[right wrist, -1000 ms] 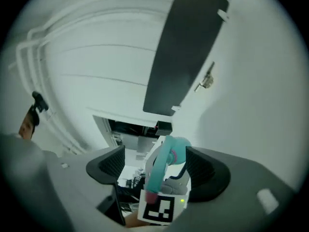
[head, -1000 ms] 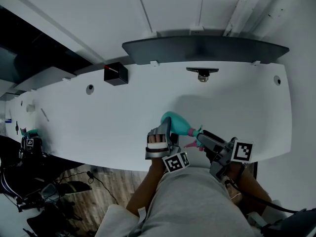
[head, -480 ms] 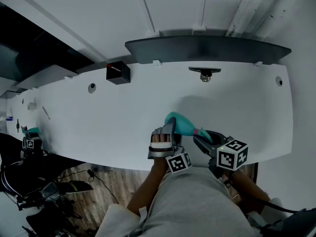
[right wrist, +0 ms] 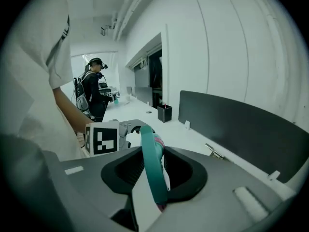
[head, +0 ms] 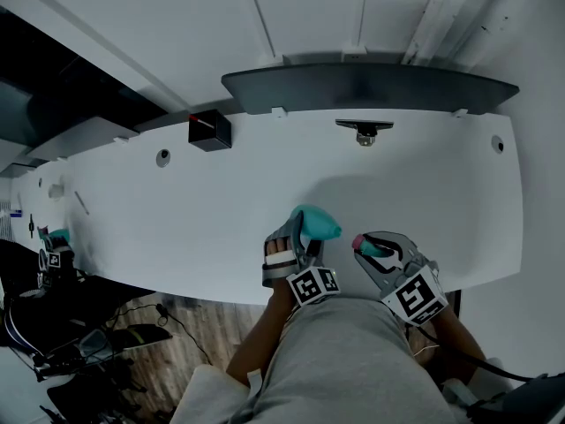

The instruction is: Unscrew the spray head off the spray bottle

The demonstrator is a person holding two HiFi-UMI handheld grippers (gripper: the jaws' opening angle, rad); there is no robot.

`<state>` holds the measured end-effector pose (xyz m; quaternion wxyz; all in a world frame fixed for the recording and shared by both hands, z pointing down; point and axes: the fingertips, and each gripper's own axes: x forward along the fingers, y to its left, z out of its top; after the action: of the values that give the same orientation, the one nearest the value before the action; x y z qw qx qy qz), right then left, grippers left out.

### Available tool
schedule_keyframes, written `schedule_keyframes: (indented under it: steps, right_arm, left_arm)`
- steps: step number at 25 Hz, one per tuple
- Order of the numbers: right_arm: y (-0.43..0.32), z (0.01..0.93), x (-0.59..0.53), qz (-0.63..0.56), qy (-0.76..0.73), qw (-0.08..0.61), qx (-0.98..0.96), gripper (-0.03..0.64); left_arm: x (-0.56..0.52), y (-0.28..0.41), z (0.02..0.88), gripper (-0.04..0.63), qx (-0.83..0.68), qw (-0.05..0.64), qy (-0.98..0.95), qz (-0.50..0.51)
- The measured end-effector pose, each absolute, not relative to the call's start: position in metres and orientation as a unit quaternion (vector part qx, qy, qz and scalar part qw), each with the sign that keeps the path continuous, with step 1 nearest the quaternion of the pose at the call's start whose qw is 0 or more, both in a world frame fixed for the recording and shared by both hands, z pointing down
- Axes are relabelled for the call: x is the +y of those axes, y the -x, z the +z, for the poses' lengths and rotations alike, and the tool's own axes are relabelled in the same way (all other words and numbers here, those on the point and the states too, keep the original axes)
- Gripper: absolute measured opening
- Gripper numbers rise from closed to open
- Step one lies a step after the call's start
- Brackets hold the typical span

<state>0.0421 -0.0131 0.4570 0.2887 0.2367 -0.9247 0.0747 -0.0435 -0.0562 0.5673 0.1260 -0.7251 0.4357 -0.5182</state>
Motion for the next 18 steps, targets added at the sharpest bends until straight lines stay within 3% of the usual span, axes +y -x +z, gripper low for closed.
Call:
schedule_keyframes:
  steps: [10,18]
  right_arm:
    - [-0.104,0.432,-0.005,-0.026,-0.235,0.255,-0.937,0.127]
    - [-0.138,0.444,-0.043,-0.013,-0.394,0.226,-0.891,0.127]
  left_arm:
    - [-0.065,0.091,0.563,0.373,0.547,-0.06,0.735,-0.397]
    - [-0.065,0.071,0.527,0.373,0.56,-0.084,0.768,-0.298]
